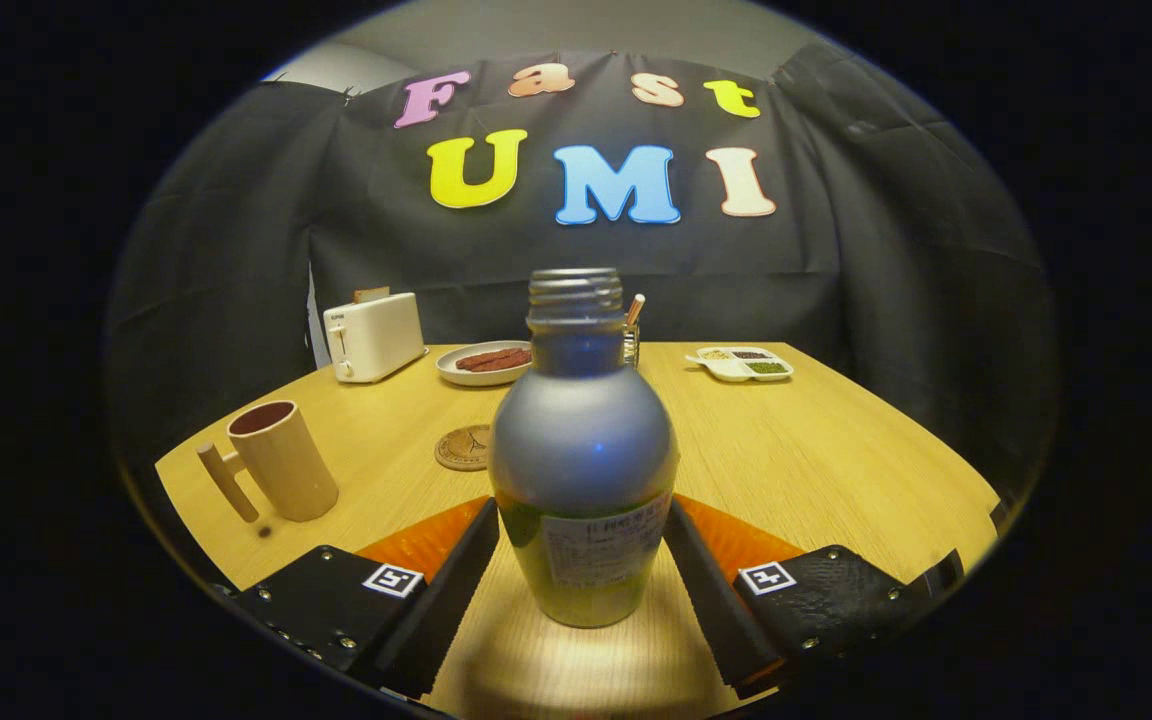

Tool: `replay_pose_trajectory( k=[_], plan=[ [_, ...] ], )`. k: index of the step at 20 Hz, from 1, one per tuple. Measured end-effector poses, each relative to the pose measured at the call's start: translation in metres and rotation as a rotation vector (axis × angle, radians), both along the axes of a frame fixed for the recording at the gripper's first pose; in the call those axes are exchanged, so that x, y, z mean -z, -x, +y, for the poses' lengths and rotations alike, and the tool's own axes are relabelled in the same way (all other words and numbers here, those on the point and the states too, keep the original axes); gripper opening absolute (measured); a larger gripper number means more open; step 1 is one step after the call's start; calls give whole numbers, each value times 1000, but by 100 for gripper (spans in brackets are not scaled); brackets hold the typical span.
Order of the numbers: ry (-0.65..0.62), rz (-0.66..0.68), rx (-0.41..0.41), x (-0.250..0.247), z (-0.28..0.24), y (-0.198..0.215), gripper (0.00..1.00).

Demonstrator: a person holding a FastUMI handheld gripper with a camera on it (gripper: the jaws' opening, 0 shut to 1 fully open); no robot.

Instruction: Take the bottle from table, then pour the juice into the cup, finally place the bottle on the coaster

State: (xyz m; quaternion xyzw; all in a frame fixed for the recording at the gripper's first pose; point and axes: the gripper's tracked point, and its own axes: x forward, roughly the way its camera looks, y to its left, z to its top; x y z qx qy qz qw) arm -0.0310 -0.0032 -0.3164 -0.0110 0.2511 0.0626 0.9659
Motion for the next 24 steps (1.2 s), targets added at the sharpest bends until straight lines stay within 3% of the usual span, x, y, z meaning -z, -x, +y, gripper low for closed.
replay_pose_trajectory(
  k=[11,12,14,20,24],
  plan=[
    [3,58,8,18,-1,7,98],
    [7,58,14,18,-3,5,97],
    [5,62,15,19,-2,4,81],
    [69,91,13,17,-5,2,74],
    [121,107,-35,10,1,-4,72]
  ],
)
